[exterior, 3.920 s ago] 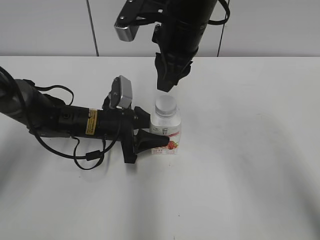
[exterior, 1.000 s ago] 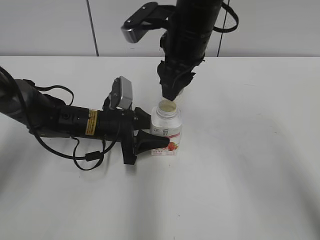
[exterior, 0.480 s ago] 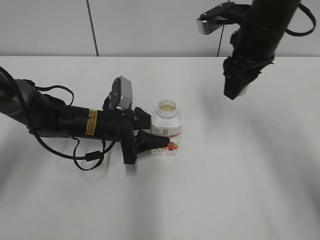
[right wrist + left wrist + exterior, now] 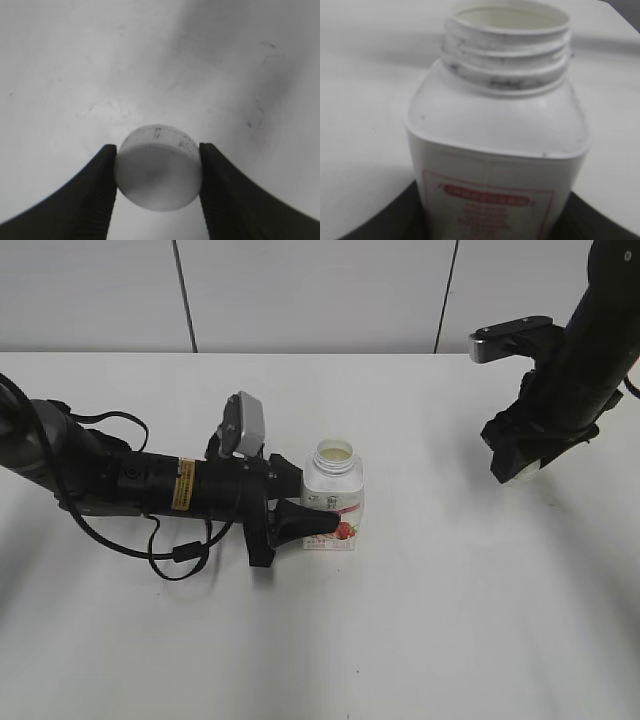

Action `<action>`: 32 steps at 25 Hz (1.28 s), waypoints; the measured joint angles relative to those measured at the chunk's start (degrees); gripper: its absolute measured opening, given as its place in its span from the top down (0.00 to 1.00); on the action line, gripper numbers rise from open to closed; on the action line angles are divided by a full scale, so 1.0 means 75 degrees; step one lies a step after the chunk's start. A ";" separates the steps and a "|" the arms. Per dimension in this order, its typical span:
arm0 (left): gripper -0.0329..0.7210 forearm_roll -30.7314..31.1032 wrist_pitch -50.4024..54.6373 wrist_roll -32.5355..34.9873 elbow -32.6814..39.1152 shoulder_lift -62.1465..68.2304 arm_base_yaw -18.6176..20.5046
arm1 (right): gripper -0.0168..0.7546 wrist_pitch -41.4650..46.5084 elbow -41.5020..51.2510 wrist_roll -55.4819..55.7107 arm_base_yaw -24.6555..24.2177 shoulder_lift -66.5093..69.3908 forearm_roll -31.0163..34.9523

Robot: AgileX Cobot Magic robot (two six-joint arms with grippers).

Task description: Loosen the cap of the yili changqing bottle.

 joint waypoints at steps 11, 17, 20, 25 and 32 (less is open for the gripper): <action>0.48 -0.1092 0.0117 0.0000 0.0048 0.0068 0.0000 | 0.47 -0.1692 0.0621 0.2168 0.0000 0.0894 0.0009; 0.48 -0.1068 0.0163 0.0000 0.0048 0.0068 0.0000 | 0.47 -0.1926 0.0628 0.2429 0.0000 0.1325 0.0079; 0.48 -0.1068 0.0171 0.0000 0.0048 0.0068 0.0000 | 0.44 -0.1934 0.0628 0.2465 0.0000 0.1327 0.0187; 0.48 -0.1068 0.0171 0.0000 0.0048 0.0068 0.0000 | 0.20 -0.1863 0.0581 0.2482 0.0000 0.1327 0.0356; 0.25 -0.0844 0.0129 0.0010 0.0048 0.0068 0.0015 | 0.20 -0.1124 0.0146 0.2482 0.0000 0.1307 0.0389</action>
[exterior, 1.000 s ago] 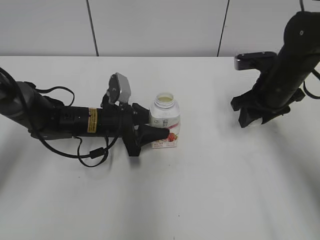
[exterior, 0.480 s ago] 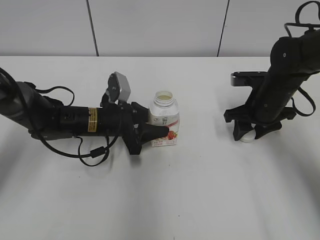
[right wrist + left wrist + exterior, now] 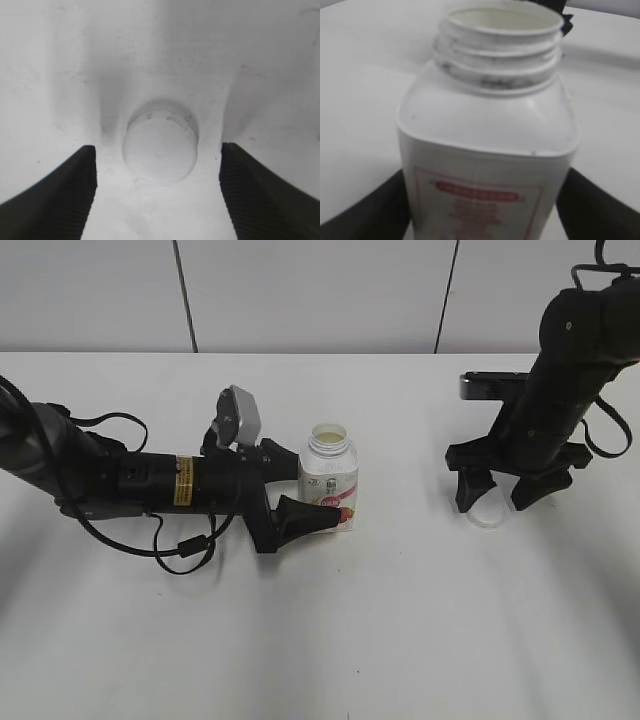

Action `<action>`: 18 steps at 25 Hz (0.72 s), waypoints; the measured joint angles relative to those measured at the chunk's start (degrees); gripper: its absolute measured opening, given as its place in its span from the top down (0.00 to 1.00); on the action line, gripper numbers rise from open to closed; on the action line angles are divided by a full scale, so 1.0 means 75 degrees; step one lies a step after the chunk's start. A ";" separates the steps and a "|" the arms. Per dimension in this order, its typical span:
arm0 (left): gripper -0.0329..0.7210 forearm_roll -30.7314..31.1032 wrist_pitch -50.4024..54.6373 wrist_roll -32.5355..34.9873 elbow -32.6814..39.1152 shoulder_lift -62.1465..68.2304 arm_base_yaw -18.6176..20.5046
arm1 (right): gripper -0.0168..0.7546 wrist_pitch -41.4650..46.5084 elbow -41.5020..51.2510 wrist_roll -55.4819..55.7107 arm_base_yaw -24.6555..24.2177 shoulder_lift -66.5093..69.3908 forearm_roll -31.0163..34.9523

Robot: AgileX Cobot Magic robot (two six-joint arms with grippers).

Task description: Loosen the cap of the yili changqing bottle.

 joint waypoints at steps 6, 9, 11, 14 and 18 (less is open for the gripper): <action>0.18 0.0327 -0.0162 0.0000 0.0000 0.0000 0.0339 | 0.21 0.0538 -0.0231 -0.0180 0.0000 -0.0501 0.0023; 0.18 0.0868 -0.0208 -0.0007 0.0000 0.0000 0.0555 | 0.21 0.0741 -0.0231 -0.0235 0.0000 -0.0795 0.0027; 0.18 0.1208 -0.0208 -0.0006 0.0000 -0.0024 0.0693 | 0.21 0.0864 -0.0231 -0.0262 0.0000 -0.0995 0.0033; 0.18 0.1527 -0.0113 -0.0014 0.0000 -0.0191 0.0860 | 0.21 0.0982 -0.0231 -0.0309 0.0000 -0.1228 0.0025; 0.18 0.2002 0.0325 -0.0341 0.0000 -0.0555 0.1075 | 0.21 0.1076 -0.0292 -0.0325 0.0000 -0.1454 0.0011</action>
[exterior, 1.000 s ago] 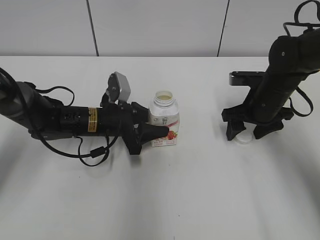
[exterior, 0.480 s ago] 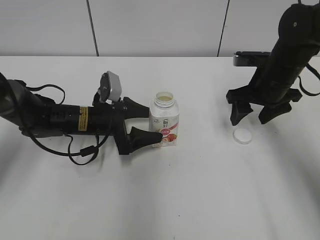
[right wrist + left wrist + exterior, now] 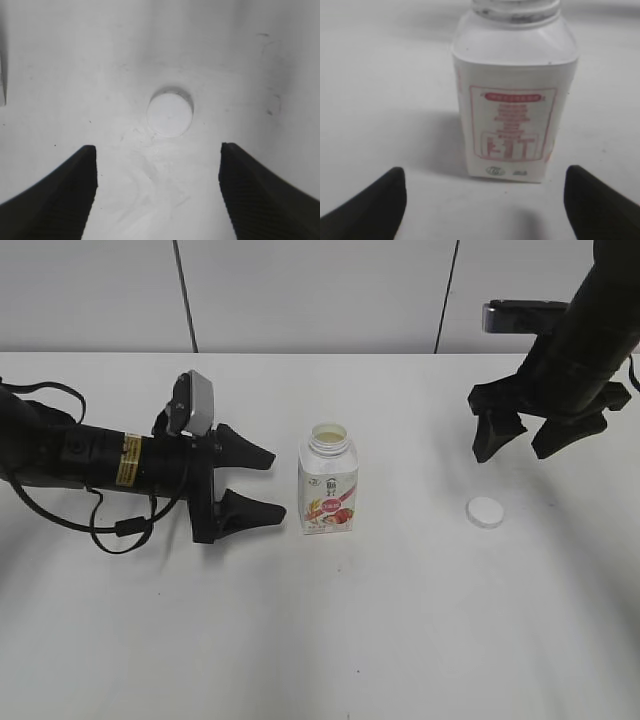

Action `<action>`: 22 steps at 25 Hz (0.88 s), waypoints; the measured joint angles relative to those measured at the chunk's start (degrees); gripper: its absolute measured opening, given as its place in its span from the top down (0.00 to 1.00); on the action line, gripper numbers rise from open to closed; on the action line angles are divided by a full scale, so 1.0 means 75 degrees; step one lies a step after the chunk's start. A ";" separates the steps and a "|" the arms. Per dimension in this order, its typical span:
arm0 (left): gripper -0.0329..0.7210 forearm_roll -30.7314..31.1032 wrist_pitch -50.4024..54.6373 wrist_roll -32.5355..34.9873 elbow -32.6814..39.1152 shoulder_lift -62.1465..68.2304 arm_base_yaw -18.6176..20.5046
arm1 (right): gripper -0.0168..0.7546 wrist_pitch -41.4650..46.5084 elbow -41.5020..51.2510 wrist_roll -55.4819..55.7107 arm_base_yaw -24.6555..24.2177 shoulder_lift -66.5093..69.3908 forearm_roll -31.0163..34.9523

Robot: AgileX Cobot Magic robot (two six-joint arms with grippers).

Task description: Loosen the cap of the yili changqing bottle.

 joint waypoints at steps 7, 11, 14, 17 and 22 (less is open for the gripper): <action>0.18 0.1309 0.0445 -0.1025 0.0000 -0.0457 0.0394 | 0.21 0.0015 -0.0025 -0.0027 0.0000 -0.0462 -0.0037; 0.18 0.1742 0.0625 -0.1481 0.0000 -0.0801 0.0613 | 0.21 0.0008 -0.0025 -0.0027 0.0008 -0.0733 -0.0086; 0.18 0.1815 0.1069 -0.1899 0.0000 -0.1209 0.0694 | 0.21 0.0018 -0.0067 -0.0027 0.0008 -0.0892 -0.0236; 0.18 0.1837 0.1963 -0.2441 0.0000 -0.1728 0.0710 | 0.21 0.0039 -0.0274 -0.0034 0.0008 -0.0988 -0.0319; 0.19 0.1655 0.3945 -0.3078 0.0003 -0.2702 0.0710 | 0.21 0.0212 -0.0823 -0.0043 0.0008 -0.1046 -0.0358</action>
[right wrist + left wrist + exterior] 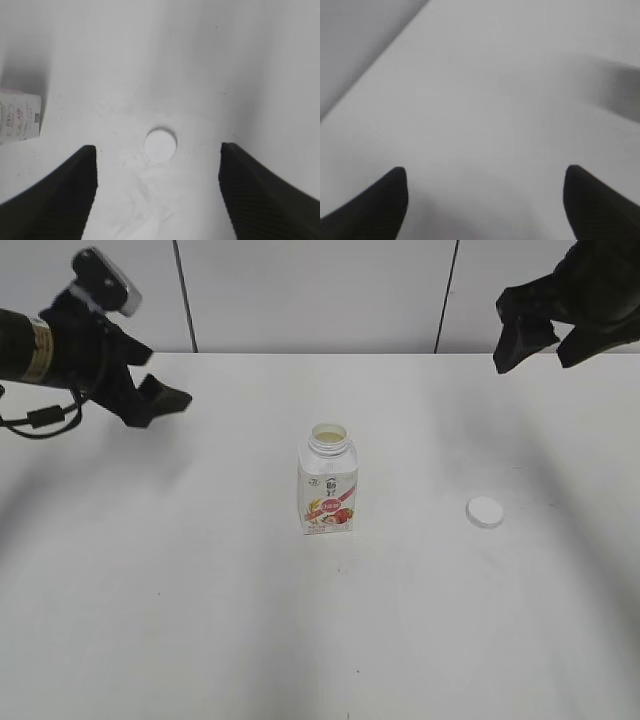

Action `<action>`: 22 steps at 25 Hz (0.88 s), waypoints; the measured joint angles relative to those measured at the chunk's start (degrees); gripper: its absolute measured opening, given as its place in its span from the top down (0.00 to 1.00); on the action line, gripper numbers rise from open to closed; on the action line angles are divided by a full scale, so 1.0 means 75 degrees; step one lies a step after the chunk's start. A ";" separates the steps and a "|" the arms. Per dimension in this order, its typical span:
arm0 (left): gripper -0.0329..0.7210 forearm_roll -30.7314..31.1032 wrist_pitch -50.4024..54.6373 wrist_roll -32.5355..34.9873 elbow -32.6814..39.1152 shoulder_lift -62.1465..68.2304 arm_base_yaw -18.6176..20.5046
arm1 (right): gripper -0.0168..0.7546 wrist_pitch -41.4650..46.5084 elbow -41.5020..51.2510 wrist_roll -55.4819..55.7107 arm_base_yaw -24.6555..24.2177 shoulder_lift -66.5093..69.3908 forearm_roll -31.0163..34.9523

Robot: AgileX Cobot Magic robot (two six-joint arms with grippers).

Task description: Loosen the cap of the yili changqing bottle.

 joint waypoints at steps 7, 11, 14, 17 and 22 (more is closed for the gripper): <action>0.20 -0.1325 0.3290 -0.0424 0.0006 -0.1008 0.0014 | 0.21 0.0059 -0.0628 -0.0006 0.0000 0.0000 -0.0379; 0.21 -0.2205 0.4531 -0.0445 0.0006 -0.1242 0.0014 | 0.21 0.0221 -0.0733 -0.0017 0.0000 -0.0004 -0.0812; 0.21 -0.3979 0.5713 0.0171 0.0006 -0.1327 0.0014 | 0.21 0.0500 -0.0748 -0.0017 0.0000 -0.0009 -0.1135; 0.21 -0.6516 0.6476 0.2591 0.0006 -0.1398 0.0014 | 0.22 0.0613 -0.0748 -0.0009 0.0000 -0.0009 -0.1366; 0.21 -1.0472 0.7962 0.6219 0.0006 -0.1413 0.0014 | 0.22 0.0722 -0.0748 -0.0024 -0.0118 -0.0009 -0.1463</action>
